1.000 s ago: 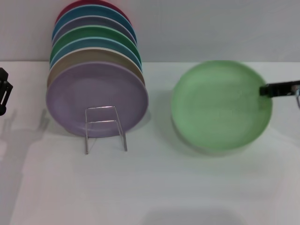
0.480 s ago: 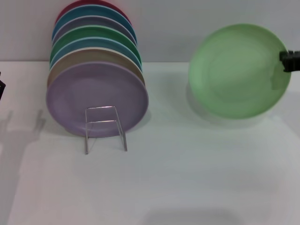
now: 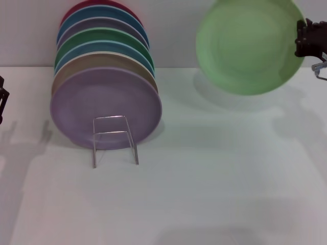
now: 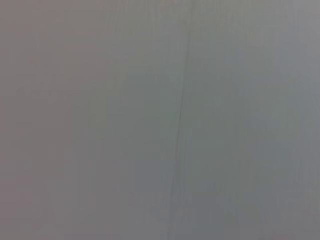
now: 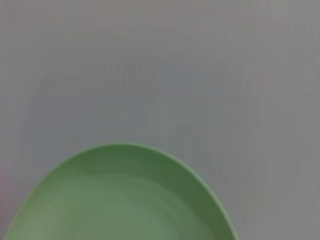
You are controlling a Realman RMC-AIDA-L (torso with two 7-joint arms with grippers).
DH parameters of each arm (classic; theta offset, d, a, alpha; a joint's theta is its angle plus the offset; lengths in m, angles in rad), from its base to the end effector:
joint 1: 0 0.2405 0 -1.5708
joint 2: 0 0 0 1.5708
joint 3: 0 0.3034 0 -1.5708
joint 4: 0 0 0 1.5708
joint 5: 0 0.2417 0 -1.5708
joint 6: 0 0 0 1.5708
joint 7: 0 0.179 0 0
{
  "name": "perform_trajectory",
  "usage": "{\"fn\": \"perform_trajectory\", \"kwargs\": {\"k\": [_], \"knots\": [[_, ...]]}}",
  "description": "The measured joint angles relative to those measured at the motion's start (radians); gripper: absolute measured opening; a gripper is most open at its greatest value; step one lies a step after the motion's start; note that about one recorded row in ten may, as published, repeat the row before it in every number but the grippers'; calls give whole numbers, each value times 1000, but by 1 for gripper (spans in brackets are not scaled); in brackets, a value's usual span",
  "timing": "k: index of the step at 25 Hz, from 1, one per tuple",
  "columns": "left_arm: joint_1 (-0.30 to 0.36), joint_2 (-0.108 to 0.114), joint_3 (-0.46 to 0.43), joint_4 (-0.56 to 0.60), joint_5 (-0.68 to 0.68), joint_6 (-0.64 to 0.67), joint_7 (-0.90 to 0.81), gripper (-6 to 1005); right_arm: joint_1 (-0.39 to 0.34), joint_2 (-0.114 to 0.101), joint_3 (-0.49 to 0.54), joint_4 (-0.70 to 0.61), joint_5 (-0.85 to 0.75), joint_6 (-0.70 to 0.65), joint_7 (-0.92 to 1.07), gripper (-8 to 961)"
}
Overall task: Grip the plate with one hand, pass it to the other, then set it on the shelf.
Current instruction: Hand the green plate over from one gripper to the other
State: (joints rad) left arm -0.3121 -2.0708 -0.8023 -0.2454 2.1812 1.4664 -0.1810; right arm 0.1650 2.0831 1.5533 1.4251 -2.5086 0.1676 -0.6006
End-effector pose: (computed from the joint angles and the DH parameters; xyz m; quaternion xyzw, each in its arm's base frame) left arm -0.3731 0.3495 -0.0211 -0.6093 -0.1977 -0.4141 0.6467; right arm 0.2542 0.4579 0.0287 -0.7563 0.2143 0.1532 0.5988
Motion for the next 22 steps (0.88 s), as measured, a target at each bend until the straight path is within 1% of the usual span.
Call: {"fn": "perform_trajectory", "kwargs": {"k": [4, 10, 11, 12, 13, 15, 16, 17, 18, 21, 22], "knots": [[3, -1, 0, 0, 0, 0, 0, 740, -9, 0, -97, -96, 1, -230, 24, 22], [20, -4, 9, -2, 2, 29, -10, 738, 14, 0, -249, -297, 3, -593, 87, 22], [25, -5, 16, -2, 2, 44, -21, 737, 16, 0, -299, -357, 5, -707, 102, 22], [29, -5, 26, -3, 2, 59, -30, 737, 16, 0, -299, -357, 5, -707, 102, 22], [34, -4, 42, -3, 2, 82, -43, 737, 17, 0, -328, -393, 7, -779, 115, 22], [34, -4, 42, -3, 2, 82, -43, 736, 17, 1, -375, -460, 10, -901, 150, 22], [50, -3, 94, -3, 2, 141, -53, 735, 17, 3, -417, -535, 11, -1020, 194, 22], [53, -3, 105, -3, 2, 151, -53, 735, 17, 3, -417, -535, 11, -1020, 194, 22], [59, -3, 125, -2, 2, 164, -53, 735, 17, 3, -435, -577, 11, -1082, 221, 21], [78, -2, 185, -2, 2, 209, -53, 733, 18, 3, -468, -665, 11, -1191, 281, 21], [78, -2, 185, -2, 2, 209, -53, 733, 20, 3, -475, -688, 11, -1218, 301, 21]]}}
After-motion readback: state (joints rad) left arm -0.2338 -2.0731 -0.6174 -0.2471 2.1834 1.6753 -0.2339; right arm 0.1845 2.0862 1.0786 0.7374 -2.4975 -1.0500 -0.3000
